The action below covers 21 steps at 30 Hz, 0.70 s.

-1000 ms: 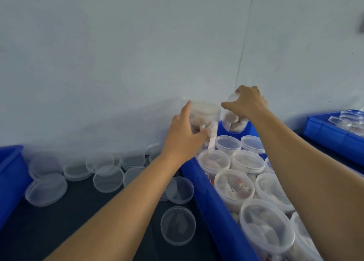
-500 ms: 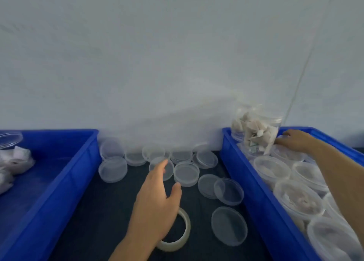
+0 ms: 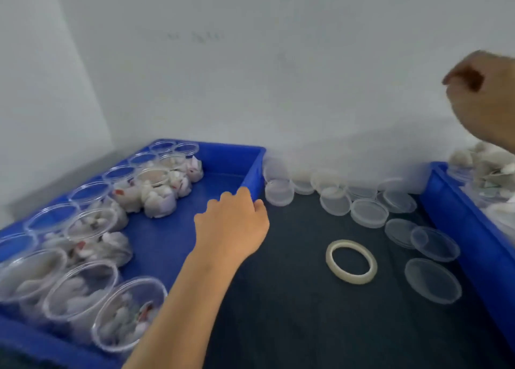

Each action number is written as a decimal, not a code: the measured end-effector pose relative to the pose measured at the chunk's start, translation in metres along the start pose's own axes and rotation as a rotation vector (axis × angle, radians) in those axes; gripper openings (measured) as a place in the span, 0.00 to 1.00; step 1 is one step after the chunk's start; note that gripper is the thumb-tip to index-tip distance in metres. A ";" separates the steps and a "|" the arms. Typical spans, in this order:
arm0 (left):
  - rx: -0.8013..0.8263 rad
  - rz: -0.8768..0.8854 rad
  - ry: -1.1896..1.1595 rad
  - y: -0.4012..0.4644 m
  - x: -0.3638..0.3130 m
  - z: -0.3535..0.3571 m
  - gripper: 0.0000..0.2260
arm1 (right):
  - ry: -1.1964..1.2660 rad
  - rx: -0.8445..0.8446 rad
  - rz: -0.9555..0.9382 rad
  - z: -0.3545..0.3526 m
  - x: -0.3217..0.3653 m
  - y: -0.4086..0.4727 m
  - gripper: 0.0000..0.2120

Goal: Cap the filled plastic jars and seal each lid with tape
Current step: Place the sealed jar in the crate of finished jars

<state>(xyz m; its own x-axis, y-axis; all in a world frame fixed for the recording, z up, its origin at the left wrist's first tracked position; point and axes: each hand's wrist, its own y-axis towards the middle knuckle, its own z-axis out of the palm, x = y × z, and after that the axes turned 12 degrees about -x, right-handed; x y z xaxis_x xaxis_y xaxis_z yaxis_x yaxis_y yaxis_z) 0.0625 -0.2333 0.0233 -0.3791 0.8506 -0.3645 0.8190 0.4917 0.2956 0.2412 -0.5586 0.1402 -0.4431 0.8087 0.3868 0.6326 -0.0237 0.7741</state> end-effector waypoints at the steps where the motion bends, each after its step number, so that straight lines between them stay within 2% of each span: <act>1: 0.015 0.001 0.034 -0.007 0.012 -0.003 0.17 | -0.067 0.128 -0.049 0.011 0.037 -0.017 0.11; 2: 0.034 -0.002 0.040 -0.015 0.025 -0.006 0.17 | -0.136 0.234 -0.120 0.026 0.074 -0.038 0.10; 5: 0.121 0.009 -0.019 -0.038 0.056 -0.008 0.17 | -0.047 0.563 -0.284 0.071 0.140 -0.102 0.08; 9: 0.199 0.121 -0.052 -0.054 0.083 -0.012 0.20 | 0.308 0.686 -0.293 0.131 0.198 -0.165 0.10; 11: 0.118 0.180 -0.081 -0.058 0.089 -0.013 0.11 | 0.363 0.767 -0.303 0.152 0.214 -0.187 0.12; 12: 0.057 0.187 -0.101 -0.059 0.091 -0.015 0.07 | 0.317 0.791 -0.349 0.160 0.219 -0.195 0.14; 13: -0.013 0.180 -0.107 -0.059 0.094 -0.016 0.10 | 0.252 0.787 -0.395 0.166 0.223 -0.200 0.16; 17: -0.204 0.131 -0.100 -0.056 0.118 -0.031 0.08 | 0.065 0.620 -0.502 0.178 0.239 -0.202 0.14; 21: -0.268 0.058 -0.048 -0.051 0.150 -0.039 0.08 | 0.154 0.721 -0.456 0.203 0.275 -0.205 0.10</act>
<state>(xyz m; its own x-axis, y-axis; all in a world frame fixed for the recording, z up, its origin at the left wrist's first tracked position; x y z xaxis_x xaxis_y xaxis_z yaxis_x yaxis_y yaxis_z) -0.0529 -0.1235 -0.0123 -0.3090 0.8722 -0.3793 0.6931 0.4796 0.5382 0.1183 -0.2122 -0.0136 -0.7994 0.5591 0.2198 0.5978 0.7041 0.3831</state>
